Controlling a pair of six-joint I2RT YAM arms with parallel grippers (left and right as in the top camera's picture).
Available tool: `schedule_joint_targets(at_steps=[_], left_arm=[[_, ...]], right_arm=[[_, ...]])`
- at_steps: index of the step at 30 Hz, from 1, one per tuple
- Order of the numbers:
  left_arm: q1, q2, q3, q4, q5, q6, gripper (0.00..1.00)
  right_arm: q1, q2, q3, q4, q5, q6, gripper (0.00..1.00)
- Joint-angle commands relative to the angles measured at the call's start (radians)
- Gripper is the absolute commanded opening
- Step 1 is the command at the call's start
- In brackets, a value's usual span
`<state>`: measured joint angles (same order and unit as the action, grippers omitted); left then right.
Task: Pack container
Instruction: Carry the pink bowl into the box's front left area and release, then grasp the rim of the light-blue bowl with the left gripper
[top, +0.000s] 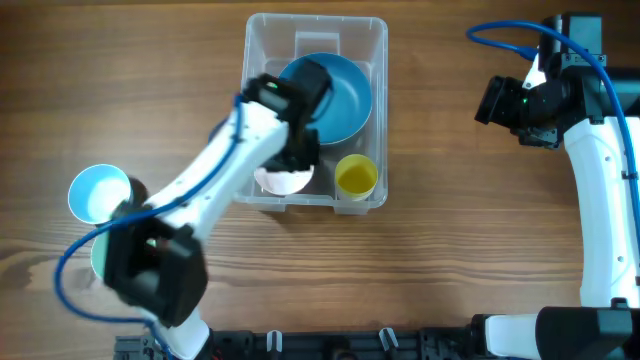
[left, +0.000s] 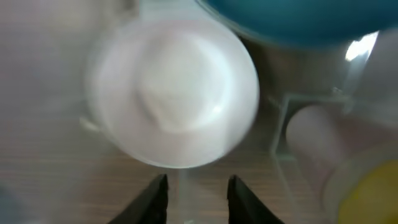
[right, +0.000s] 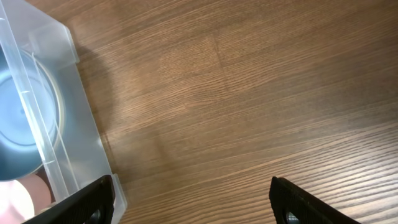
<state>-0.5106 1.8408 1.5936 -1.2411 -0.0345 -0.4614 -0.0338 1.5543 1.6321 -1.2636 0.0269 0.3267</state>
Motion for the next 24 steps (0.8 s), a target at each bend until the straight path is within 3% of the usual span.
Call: schedule_joint_targets(at_steps=[1,3,6,11,17,24], left_arm=[[0.157,-0.199,0.051,-0.012,-0.092,0.002,0.47],[0.301,-0.287,0.051,-0.004,-0.109,0.002,0.56],[0.51,-0.334,0.051,-0.006,-0.124,0.002,0.59],[0.784,-0.281,0.005,-0.004,-0.124,0.001,0.64],[0.91,-0.134,-0.093,0.048,-0.114,0.002,0.66],[0.916,0.086,-0.111,0.101,-0.113,0.002,0.67]], right_arm=[[0.0,0.014,-0.005,0.006,-0.001,-0.013,0.81],[0.0,0.014,-0.005,0.006,-0.001,-0.013,0.81],[0.0,0.014,-0.005,0.005,-0.001,-0.013,0.81],[0.0,0.014,-0.005,0.007,-0.001,-0.013,0.81],[0.001,0.014,-0.005,0.008,-0.001,-0.013,0.81],[0.001,0.014,-0.005,0.002,-0.001,-0.013,0.81]])
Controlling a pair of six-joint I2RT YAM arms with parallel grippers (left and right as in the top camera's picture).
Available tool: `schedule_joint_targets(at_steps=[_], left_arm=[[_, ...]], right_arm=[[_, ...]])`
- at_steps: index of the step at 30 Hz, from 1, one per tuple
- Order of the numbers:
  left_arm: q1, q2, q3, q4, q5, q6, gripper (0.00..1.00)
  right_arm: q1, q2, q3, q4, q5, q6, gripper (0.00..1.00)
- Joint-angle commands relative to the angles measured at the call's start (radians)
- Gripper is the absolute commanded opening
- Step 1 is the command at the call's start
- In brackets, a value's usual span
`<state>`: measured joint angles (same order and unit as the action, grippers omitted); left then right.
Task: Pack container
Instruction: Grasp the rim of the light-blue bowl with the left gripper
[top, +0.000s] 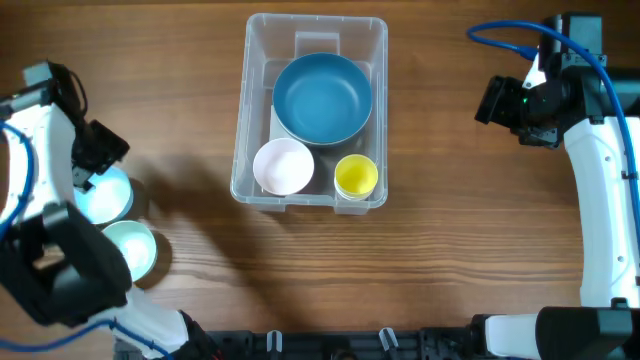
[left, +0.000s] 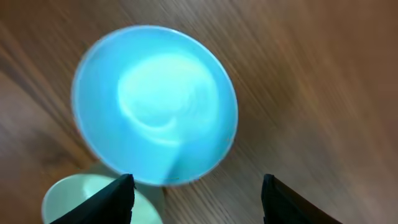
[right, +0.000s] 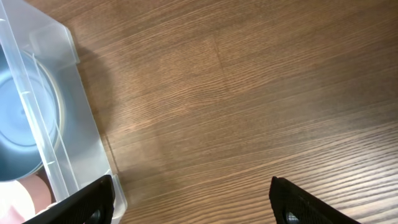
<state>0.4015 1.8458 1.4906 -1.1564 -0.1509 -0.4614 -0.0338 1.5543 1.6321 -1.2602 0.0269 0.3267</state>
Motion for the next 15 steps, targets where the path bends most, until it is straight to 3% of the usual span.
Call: schedule_joint_targets(at_steps=[1,6,9,11,12,13,15], left_arm=[[0.003,0.108,-0.008,0.025,0.004,0.002,0.67],[0.003,0.211,-0.008,0.051,0.027,0.002,0.62],[0.003,0.232,-0.008,0.075,0.047,0.002,0.41],[0.003,0.232,-0.008,0.086,0.066,0.002,0.16],[0.003,0.232,-0.008,0.087,0.069,0.003,0.1],[0.002,0.232,-0.008,0.087,0.072,0.005,0.04],[-0.001,0.232,-0.008,0.088,0.072,0.005,0.04]], right_arm=[[0.0,0.014,-0.005,-0.002,-0.001,-0.013,0.81],[0.001,0.014,-0.005,-0.002,-0.001,-0.013,0.81],[0.0,0.014,-0.005,-0.003,-0.001,-0.013,0.81],[0.0,0.014,-0.005,-0.006,-0.001,-0.012,0.81],[0.001,0.014,-0.005,-0.006,-0.001,-0.013,0.81],[0.001,0.014,-0.005,-0.006,-0.001,-0.012,0.81],[0.0,0.014,-0.005,-0.006,-0.001,-0.013,0.81]])
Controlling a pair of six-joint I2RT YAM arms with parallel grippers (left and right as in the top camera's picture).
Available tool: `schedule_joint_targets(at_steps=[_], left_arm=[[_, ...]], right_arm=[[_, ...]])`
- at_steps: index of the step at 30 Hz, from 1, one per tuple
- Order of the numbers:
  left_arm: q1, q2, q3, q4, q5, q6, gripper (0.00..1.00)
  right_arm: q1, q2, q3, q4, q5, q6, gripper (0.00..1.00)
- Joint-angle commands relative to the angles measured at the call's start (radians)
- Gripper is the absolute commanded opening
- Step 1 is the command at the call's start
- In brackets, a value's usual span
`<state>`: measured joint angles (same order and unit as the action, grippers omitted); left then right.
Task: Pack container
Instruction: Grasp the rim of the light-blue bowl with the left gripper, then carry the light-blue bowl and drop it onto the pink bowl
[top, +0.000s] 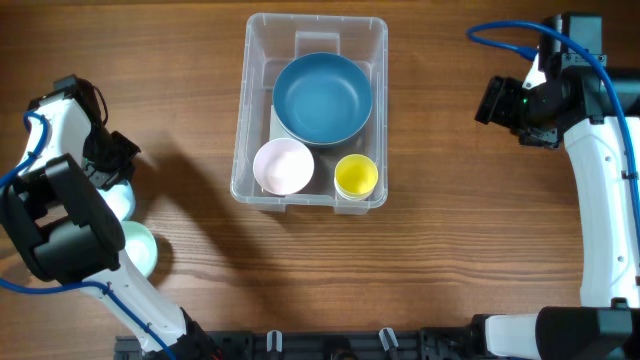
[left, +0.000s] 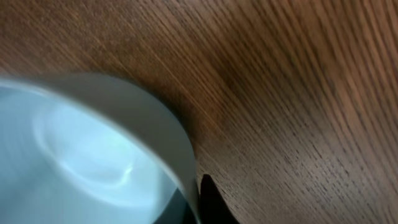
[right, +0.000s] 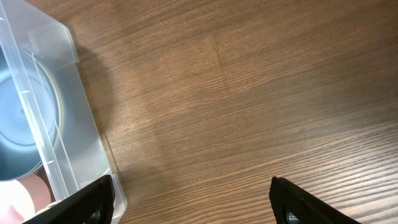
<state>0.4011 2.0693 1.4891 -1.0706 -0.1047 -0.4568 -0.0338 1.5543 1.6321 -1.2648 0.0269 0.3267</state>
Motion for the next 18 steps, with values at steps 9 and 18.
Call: schedule_joint_targets(at_steps=[9,18], left_arm=[[-0.111,-0.158,0.103,-0.063,0.026,0.016,0.04],[-0.616,-0.45,0.207,-0.137,0.024,-0.037,0.04]], right_arm=[[0.001,0.014,-0.005,-0.002,-0.001,-0.013,0.81],[0.0,0.014,-0.005,-0.008,-0.002,-0.012,0.81]])
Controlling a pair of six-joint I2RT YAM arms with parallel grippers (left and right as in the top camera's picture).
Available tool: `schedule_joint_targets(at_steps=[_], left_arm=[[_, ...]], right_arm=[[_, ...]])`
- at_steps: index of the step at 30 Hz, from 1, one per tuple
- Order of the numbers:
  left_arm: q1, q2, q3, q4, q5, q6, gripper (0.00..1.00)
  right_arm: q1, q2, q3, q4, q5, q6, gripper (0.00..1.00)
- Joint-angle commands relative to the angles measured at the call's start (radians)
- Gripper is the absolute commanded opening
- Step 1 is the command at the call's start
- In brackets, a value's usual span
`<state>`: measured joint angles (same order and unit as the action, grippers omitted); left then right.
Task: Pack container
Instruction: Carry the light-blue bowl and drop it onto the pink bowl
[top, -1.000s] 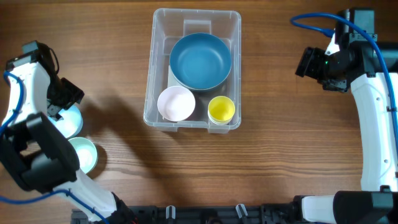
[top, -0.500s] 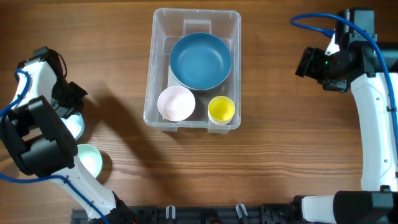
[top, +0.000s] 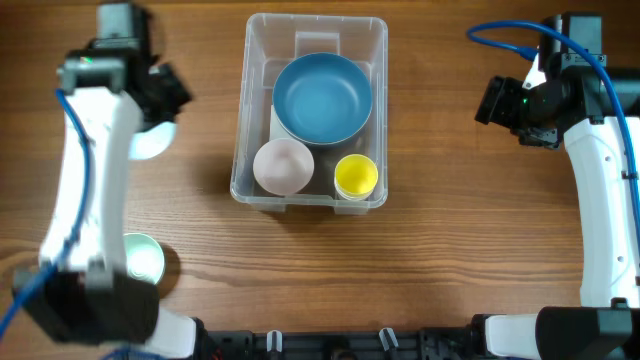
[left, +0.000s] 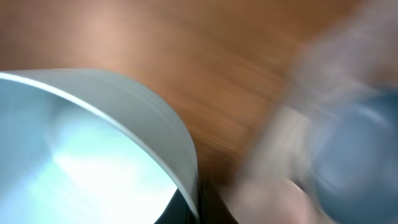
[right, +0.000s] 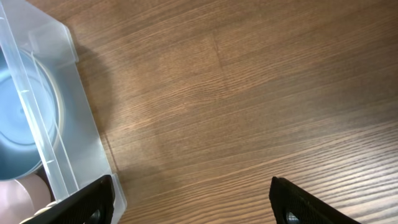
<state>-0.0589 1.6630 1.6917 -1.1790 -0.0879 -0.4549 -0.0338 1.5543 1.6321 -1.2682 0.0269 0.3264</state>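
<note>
A clear plastic container (top: 243, 120) stands at the back middle of the table. Inside it are a dark blue bowl (top: 322, 97), a white bowl (top: 283, 167) and a yellow cup (top: 356, 176). My left gripper (top: 155, 108) is left of the container, shut on the rim of a light blue bowl (top: 150, 140). The left wrist view is blurred: the bowl (left: 81, 143) fills the left, with my left gripper (left: 196, 202) pinching its rim. A pale green bowl (top: 140, 260) sits at the front left. My right gripper (top: 492, 100) hangs open right of the container, holding nothing.
The right wrist view shows the container's corner (right: 59, 124) at the left and bare wood between the wide-open fingers (right: 93, 199) of my right gripper (right: 193, 199). The right arm's blue cable (top: 505, 35) loops at the back right.
My left gripper was at the table's left edge, shut on the light blue bowl beside the green bowl. It now holds that bowl farther back and right, near the container's left wall. The right arm is unchanged.
My left gripper was over the white bowl inside the container. Then it was open above the light blue bowl at the far left. Then it was shut on that bowl's rim, and now it holds the bowl beside the container. The right arm stayed still.
</note>
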Motion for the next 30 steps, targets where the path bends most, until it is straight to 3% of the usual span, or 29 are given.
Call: schedule_joint_targets(at_steps=[1,7,17,18,19,20,21,27,30], left_arm=[[-0.205,-0.044,0.004,-0.039,0.006,-0.063,0.04],[-0.433,0.021,-0.005,-0.056,-0.007,-0.163,0.04],[-0.528,0.217,-0.006,-0.08,0.028,-0.182,0.04],[-0.528,0.22,-0.006,-0.081,0.027,-0.182,0.06],[-0.528,0.22,-0.006,-0.081,0.028,-0.182,0.14],[-0.528,0.22,-0.006,-0.082,0.027,-0.182,0.31],[-0.528,0.22,-0.006,-0.085,0.027,-0.182,0.35],[-0.488,0.189,-0.003,-0.106,0.022,-0.175,0.36],[-0.431,0.099,-0.003,-0.147,-0.067,-0.221,0.33]], right_arm=[[0.0,0.014,-0.005,-0.005,-0.002,-0.012,0.81],[0.0,0.014,-0.005,-0.011,-0.002,-0.012,0.81],[0.001,0.014,-0.005,-0.012,-0.013,-0.012,0.81],[0.001,0.014,-0.005,-0.012,-0.013,-0.012,0.81],[0.001,0.014,-0.005,-0.012,-0.013,-0.011,0.81],[0.001,0.014,-0.005,-0.011,-0.013,-0.012,0.81],[0.001,0.014,-0.005,-0.012,-0.013,-0.012,0.81],[0.001,0.014,-0.005,-0.012,-0.013,-0.012,0.81],[0.0,0.014,-0.005,-0.012,-0.013,-0.012,0.81]])
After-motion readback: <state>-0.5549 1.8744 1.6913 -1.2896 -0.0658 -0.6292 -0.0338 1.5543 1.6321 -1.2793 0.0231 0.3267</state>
